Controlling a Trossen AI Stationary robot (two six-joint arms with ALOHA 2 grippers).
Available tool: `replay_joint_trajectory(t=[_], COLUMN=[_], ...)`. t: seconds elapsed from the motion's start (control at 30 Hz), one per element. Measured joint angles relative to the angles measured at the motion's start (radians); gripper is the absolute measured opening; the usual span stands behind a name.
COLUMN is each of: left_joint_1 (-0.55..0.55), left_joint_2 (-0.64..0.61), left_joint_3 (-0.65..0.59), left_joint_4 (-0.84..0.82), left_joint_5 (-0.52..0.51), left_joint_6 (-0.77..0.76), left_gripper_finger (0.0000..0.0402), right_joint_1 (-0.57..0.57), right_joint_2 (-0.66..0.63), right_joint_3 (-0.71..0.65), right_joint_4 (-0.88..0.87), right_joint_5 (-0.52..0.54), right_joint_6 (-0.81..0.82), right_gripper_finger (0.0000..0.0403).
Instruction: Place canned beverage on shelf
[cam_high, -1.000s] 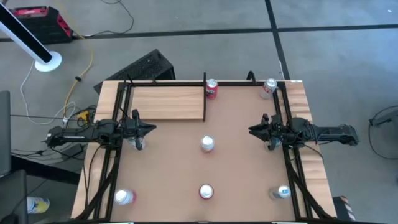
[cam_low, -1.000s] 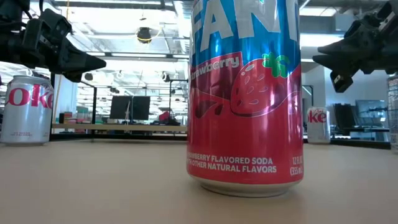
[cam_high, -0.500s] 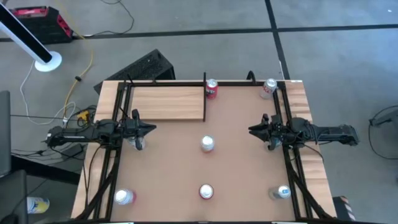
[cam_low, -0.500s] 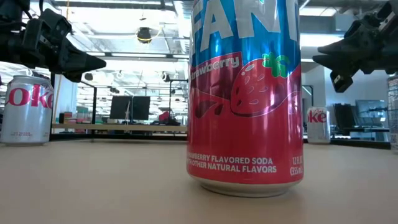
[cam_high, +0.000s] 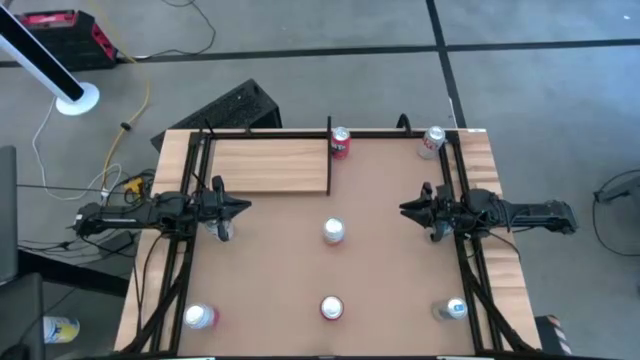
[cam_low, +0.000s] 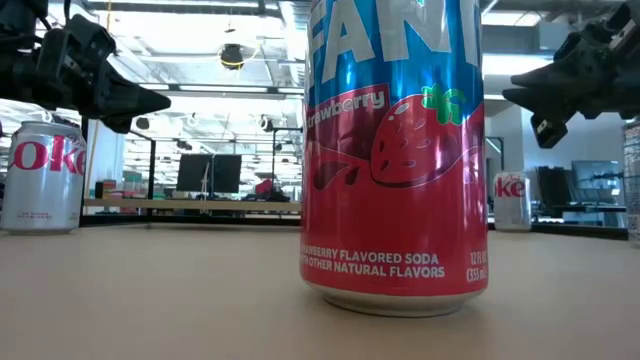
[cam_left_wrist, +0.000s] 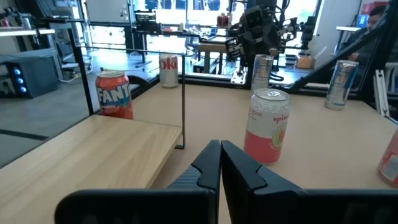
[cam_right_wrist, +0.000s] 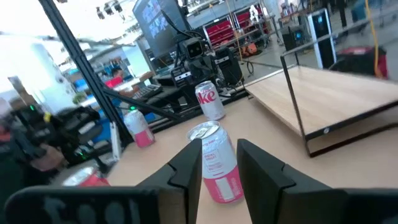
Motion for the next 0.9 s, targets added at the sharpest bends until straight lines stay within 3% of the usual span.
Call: replay_joint_trajectory(t=[0.2, 0.33, 0.47, 0.67, 0.9], left_joint_1=[0.0, 0.0, 0.0, 0.0, 0.0], left_joint_2=[0.0, 0.0, 0.008, 0.133, 0.348], left_joint_3=[0.0, -0.003, 0.007, 0.139, 0.331], left_joint_4=[0.0, 0.031, 0.149, 0.143, 0.041], left_joint_5=[0.01, 0.144, 0.229, -0.053, -0.185], left_joint_6=[-0.062, -0.087, 0.054, 0.138, 0.141], left_gripper_finger=[0.0, 0.0, 0.0, 0.0, 0.0], right_joint_1=[-0.001, -0.001, 0.002, 0.002, 0.025], right_joint_2=[0.0, 0.0, 0.004, 0.081, 0.26], right_joint_3=[0.0, 0.0, 0.0, 0.006, 0.034], right_joint_4=[0.071, 0.223, 0.333, 0.47, 0.623], right_joint_5=[0.001, 0.001, -0.001, -0.05, -0.109], right_joint_6=[-0.162, -0.186, -0.186, -0.308, -0.397], right_gripper_finger=[0.0127, 0.0127, 0.0127, 0.0127, 0.0127])
